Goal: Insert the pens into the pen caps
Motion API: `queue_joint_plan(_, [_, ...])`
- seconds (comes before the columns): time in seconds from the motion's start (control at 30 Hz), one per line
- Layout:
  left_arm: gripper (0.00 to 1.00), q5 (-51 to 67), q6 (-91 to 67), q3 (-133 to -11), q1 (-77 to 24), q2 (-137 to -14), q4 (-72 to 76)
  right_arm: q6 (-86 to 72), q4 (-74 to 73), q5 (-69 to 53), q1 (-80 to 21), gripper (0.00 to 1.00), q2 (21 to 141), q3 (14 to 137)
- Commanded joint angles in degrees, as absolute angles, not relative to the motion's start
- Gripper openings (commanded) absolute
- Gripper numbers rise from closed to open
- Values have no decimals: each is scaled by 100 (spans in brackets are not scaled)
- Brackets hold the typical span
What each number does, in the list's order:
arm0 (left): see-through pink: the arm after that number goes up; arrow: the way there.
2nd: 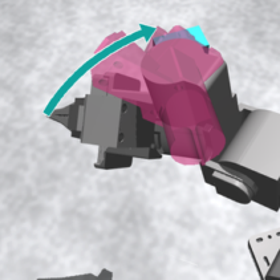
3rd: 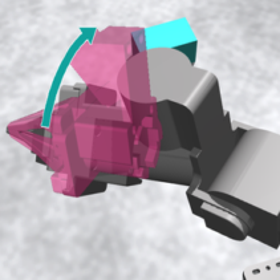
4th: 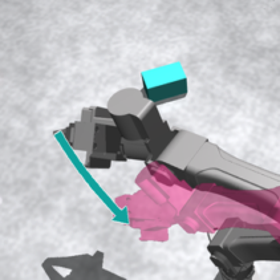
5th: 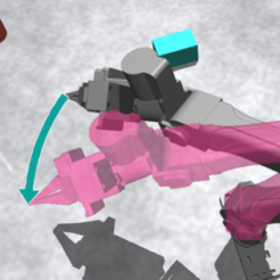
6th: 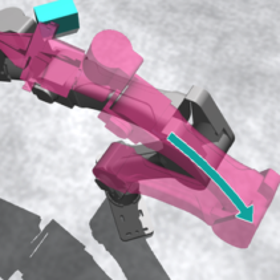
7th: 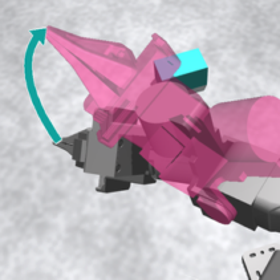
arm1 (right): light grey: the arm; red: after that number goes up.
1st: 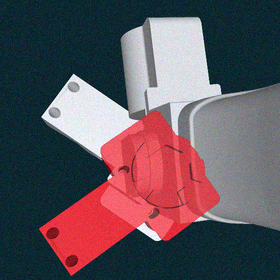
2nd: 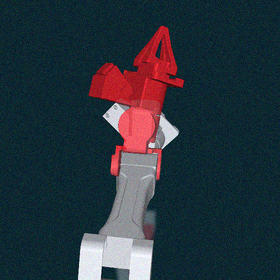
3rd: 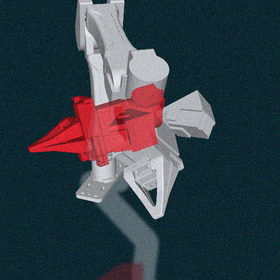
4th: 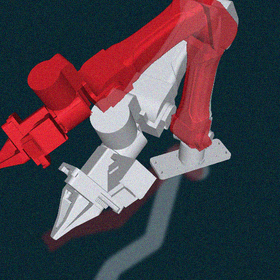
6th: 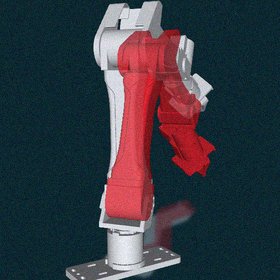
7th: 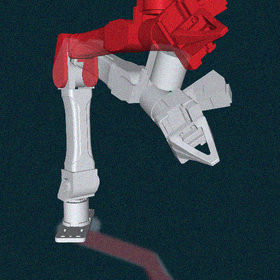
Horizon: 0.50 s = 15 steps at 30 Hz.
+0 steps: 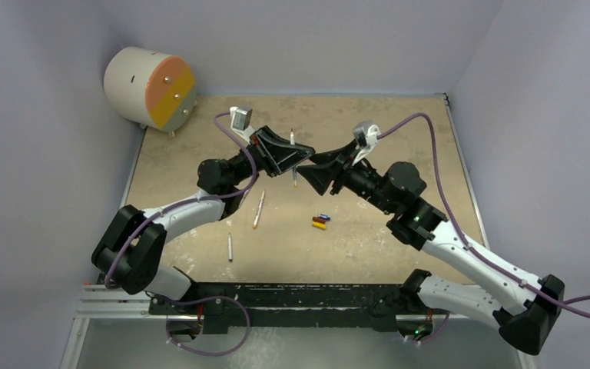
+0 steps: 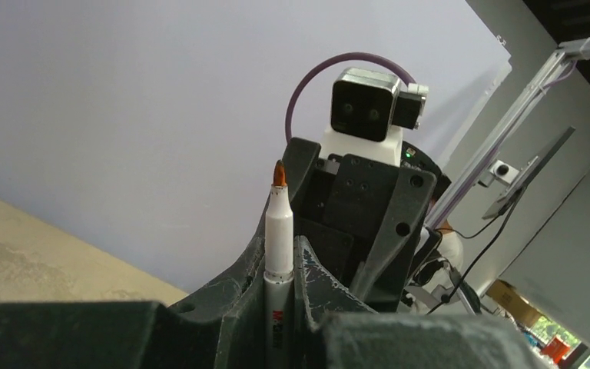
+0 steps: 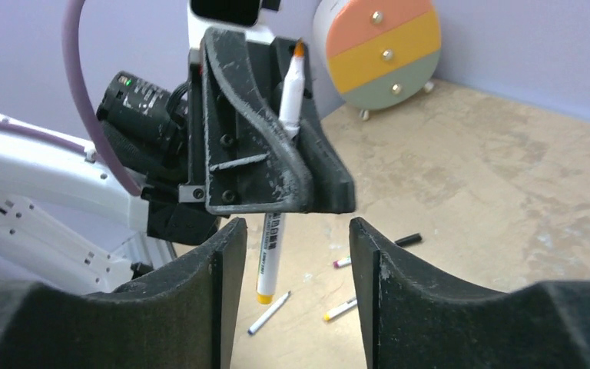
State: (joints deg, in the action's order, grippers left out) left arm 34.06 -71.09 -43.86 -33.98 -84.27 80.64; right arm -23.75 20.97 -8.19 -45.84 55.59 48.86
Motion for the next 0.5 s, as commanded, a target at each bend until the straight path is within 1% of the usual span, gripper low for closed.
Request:
queue_joint_plan(0.0, [0,3845,-6809,-4821,-3310,-8185,8107,-2021,1814,-343,-4543,56,5149,5504])
queue_joint_plan(0.07, [0,3891,-6984,-4957,-3309,-8276,8365,-1848,1538,-152,-4543,58,5162,5929])
queue_joint_plan(0.2, [0,4505,-7193,-5320,-3444,-8526,8504,-1609,1437,83,-4536,59,5291,6288])
queue_joint_plan(0.37, [0,4951,-7146,-5441,-3684,-8555,8323,-1660,1462,-311,-4538,59,5808,6648])
queue_joint_plan(0.47, [0,5119,-6914,-5471,-3787,-8472,8015,-1717,1671,-608,-4537,57,6000,6666])
